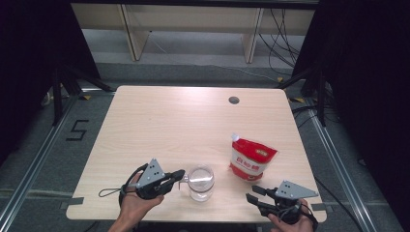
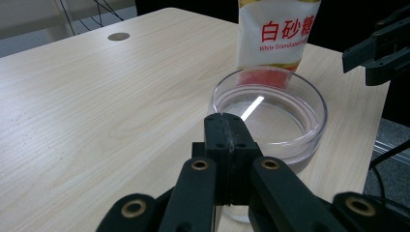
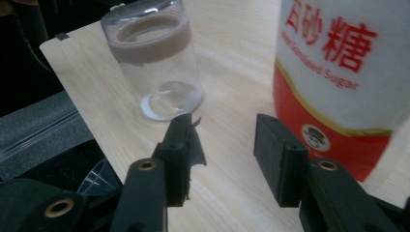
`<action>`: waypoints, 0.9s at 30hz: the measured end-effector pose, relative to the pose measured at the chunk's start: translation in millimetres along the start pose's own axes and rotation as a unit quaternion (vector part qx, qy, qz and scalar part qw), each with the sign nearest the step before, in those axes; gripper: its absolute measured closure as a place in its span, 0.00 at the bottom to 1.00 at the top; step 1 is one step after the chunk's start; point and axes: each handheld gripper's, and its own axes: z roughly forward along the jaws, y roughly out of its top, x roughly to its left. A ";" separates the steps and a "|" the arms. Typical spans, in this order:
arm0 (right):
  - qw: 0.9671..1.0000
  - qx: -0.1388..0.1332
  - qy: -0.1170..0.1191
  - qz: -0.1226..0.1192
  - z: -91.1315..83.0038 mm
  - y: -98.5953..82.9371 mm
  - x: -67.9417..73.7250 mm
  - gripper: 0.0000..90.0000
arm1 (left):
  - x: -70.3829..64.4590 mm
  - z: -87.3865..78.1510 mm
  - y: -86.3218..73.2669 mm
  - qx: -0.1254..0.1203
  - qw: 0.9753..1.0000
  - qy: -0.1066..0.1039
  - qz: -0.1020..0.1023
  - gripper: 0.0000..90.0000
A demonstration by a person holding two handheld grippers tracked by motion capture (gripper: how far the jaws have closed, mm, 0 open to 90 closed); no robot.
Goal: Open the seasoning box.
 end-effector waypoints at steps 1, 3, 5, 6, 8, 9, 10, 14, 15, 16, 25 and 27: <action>1.000 0.000 0.000 0.000 0.0 0.0 0.0 0.70 | 0.0 0.0 0.0 0.000 1.000 0.000 0.000 0.99; 0.999 -0.007 0.000 -0.033 3.6 3.9 3.0 0.74 | -0.2 0.4 -0.4 -0.003 1.000 -0.001 0.001 0.99; 0.999 -0.007 -0.003 -0.042 6.6 5.8 4.6 0.76 | -1.1 0.1 -0.6 -0.002 1.000 0.003 0.000 0.99; 1.000 0.002 0.001 -0.027 8.4 6.2 8.0 0.77 | -0.5 0.1 -0.8 -0.002 1.000 0.001 0.002 0.99; 0.999 0.002 0.010 -0.042 12.7 7.0 8.5 0.79 | 0.1 0.2 -0.8 -0.003 1.000 0.000 0.004 0.99; 0.999 0.008 0.002 -0.042 13.0 7.1 11.3 0.80 | 0.3 0.3 -1.1 -0.003 1.000 0.001 0.004 0.99; 0.999 0.005 0.005 -0.050 15.1 7.6 11.6 0.81 | 0.0 0.0 -1.2 -0.002 1.000 0.002 0.008 0.99; 0.998 -0.001 0.010 -0.057 19.6 12.1 16.8 0.82 | -0.4 0.2 -1.7 -0.002 1.000 0.003 0.005 0.99; 0.998 -0.002 0.010 -0.066 21.6 13.5 17.3 0.83 | 0.2 0.3 -1.8 -0.004 1.000 0.001 0.011 0.99; 0.997 -0.004 0.012 -0.073 23.4 15.0 17.7 0.84 | 0.3 0.3 -1.9 -0.005 1.000 0.001 0.010 0.99; 0.995 0.004 0.037 -0.088 43.3 20.7 25.5 0.88 | -0.4 0.8 -3.1 -0.009 1.000 0.003 -0.002 0.99; 0.995 0.010 0.034 -0.091 43.7 21.3 26.1 0.89 | -0.3 1.4 -3.3 -0.012 1.000 0.002 -0.001 0.99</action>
